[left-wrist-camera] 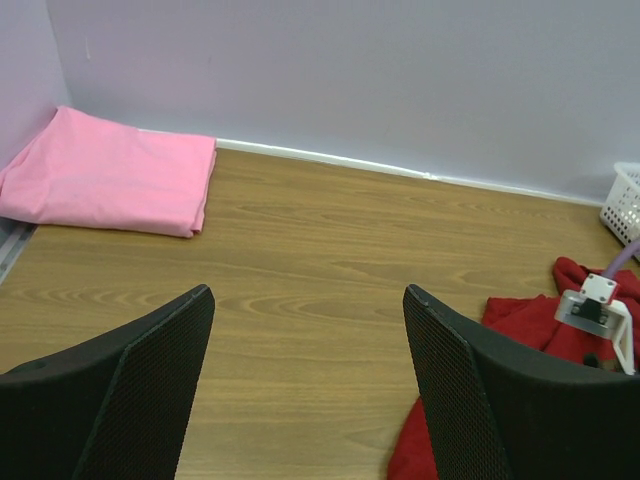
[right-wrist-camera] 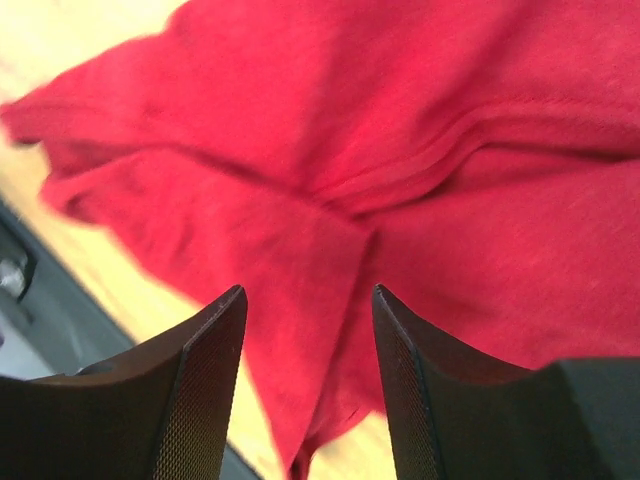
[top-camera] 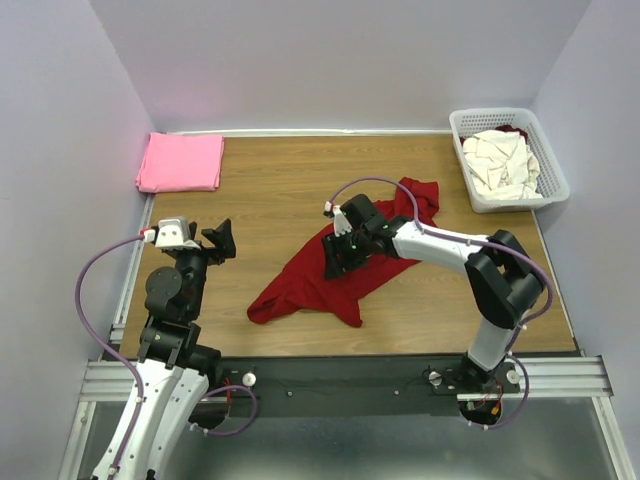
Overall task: Fold and stack the t-shirts
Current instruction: Flatten the tshirt out
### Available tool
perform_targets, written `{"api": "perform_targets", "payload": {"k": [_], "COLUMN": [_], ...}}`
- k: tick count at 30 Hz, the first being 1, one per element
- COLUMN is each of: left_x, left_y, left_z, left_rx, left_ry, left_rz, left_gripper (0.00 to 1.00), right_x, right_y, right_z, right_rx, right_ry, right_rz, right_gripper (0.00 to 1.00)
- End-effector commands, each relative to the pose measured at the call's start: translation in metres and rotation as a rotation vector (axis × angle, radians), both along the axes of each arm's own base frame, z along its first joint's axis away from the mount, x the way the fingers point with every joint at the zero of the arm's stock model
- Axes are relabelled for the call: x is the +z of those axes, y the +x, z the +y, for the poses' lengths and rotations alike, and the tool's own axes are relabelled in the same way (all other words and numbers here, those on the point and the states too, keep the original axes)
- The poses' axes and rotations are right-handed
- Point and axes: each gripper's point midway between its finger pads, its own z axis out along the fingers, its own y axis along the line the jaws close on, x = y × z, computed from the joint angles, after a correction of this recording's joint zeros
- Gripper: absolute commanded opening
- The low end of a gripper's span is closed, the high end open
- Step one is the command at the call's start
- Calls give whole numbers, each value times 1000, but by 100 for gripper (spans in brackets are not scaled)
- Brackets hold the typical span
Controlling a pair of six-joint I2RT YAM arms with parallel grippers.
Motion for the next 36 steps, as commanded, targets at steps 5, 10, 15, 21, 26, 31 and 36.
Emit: {"api": "perform_targets", "payload": {"k": [5, 10, 15, 21, 26, 31, 36], "left_x": [17, 18, 16, 16, 13, 9, -2], "left_y": [-4, -4, -3, -2, -1, 3, 10], "left_z": [-4, -4, -6, -8, -10, -17, -31], "left_rx": [-29, -29, -36, -47, -57, -88, -155], "left_ry": [4, 2, 7, 9, 14, 24, 25], "left_rz": [-48, -50, -46, -45, -35, -20, 28], "left_gripper": [84, 84, 84, 84, 84, 84, 84], "right_x": [-17, -23, -14, -1, 13, 48, 65], "right_y": [38, 30, 16, -4, -18, -53, -113], "right_z": [7, 16, 24, 21, 18, 18, 15], "right_rx": [-80, -9, 60, 113, 135, 207, 345], "right_ry": [32, 87, 152, 202, 242, 345, 356], "right_rz": [-52, -10, 34, 59, 80, 143, 238], "right_gripper": [56, 56, 48, 26, 1, 1, 1]}}
